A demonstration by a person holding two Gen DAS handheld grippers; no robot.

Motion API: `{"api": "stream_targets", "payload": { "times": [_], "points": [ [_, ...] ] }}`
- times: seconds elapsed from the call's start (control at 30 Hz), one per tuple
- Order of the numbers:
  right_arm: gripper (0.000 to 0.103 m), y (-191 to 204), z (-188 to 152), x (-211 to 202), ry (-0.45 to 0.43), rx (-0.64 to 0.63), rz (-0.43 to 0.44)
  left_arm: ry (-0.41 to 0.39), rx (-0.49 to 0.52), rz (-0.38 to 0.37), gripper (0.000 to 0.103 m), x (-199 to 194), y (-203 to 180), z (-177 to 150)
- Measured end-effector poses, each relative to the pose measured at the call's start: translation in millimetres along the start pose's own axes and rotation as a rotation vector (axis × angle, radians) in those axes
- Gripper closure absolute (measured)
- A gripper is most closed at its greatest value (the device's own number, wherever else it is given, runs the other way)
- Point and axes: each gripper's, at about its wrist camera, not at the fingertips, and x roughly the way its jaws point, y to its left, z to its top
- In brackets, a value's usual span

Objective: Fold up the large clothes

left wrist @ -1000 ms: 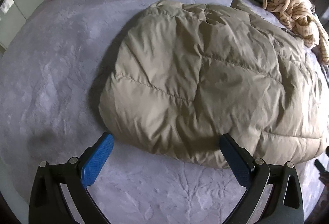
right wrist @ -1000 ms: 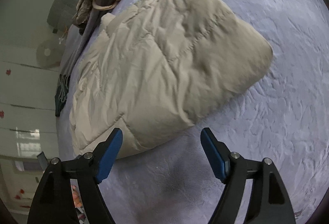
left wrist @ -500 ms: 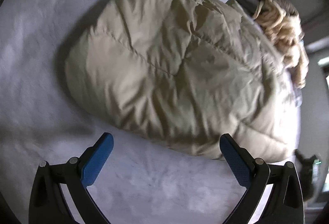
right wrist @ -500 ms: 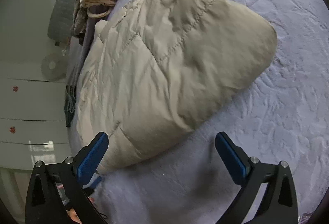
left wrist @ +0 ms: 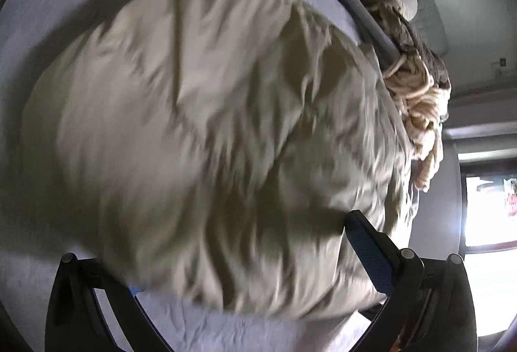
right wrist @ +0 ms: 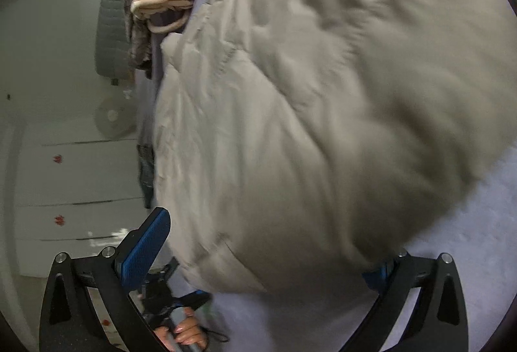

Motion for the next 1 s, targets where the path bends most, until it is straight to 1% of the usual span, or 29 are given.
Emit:
{"api": "stream_targets", "payload": {
  "times": [0.07, 0.13, 0.2, 0.23, 0.27, 0.3, 0.33, 0.37, 0.4, 0.43, 0.47, 0.57, 0.67, 0.77, 0.87, 1.0],
  "points": [
    [0.0, 1, 6, 11, -0.002, 0.025, 0.035, -0.015, -0.005, 0.014, 0.0, 10, -2, 9],
    [0.0, -3, 9, 20, 0.004, 0.054, 0.052, -0.028, -0.017, 0.032, 0.0, 19, 0, 14],
    [0.0, -9, 11, 26, -0.002, 0.08, 0.051, -0.046, -0.028, 0.042, 0.0, 22, 0, 17],
    [0.0, -9, 11, 27, -0.007, 0.086, 0.053, -0.058, -0.037, 0.046, 0.002, 21, 0, 17],
    [0.0, -9, 10, 26, -0.01, 0.088, 0.055, -0.066, -0.04, 0.044, 0.014, 18, 1, 17],
    [0.0, -9, 10, 25, -0.013, 0.091, 0.056, -0.07, -0.037, 0.038, 0.024, 16, 2, 17],
    [0.003, -8, 9, 24, -0.016, 0.098, 0.056, -0.07, -0.031, 0.026, 0.043, 13, 2, 17],
    [0.016, -8, 10, 23, -0.021, 0.111, 0.049, -0.073, -0.025, 0.013, 0.059, 10, 1, 18],
    [0.03, -8, 10, 23, -0.021, 0.12, 0.03, -0.077, -0.01, 0.007, 0.063, 7, -1, 18],
    [0.05, -11, 10, 22, -0.014, 0.128, 0.023, -0.085, 0.02, 0.016, 0.071, 2, -5, 18],
    [0.061, -13, 10, 21, -0.018, 0.141, 0.032, -0.091, 0.054, 0.027, 0.075, -2, -10, 18],
    [0.075, -3, 6, 13, -0.047, 0.106, 0.033, -0.117, 0.176, 0.072, 0.079, -13, -30, 15],
    [0.08, 6, -1, 5, -0.073, 0.074, 0.035, -0.135, 0.263, 0.074, 0.081, -27, -45, 12],
    [0.081, 13, -11, -6, -0.097, 0.046, 0.033, -0.142, 0.334, 0.063, 0.081, -41, -53, 9],
    [0.081, 17, -25, -16, -0.106, 0.027, 0.015, -0.13, 0.385, 0.051, 0.081, -54, -55, 2],
    [0.081, 17, -47, -30, -0.099, 0.01, -0.016, -0.099, 0.41, 0.041, 0.081, -77, -41, -18]
  ]
}}
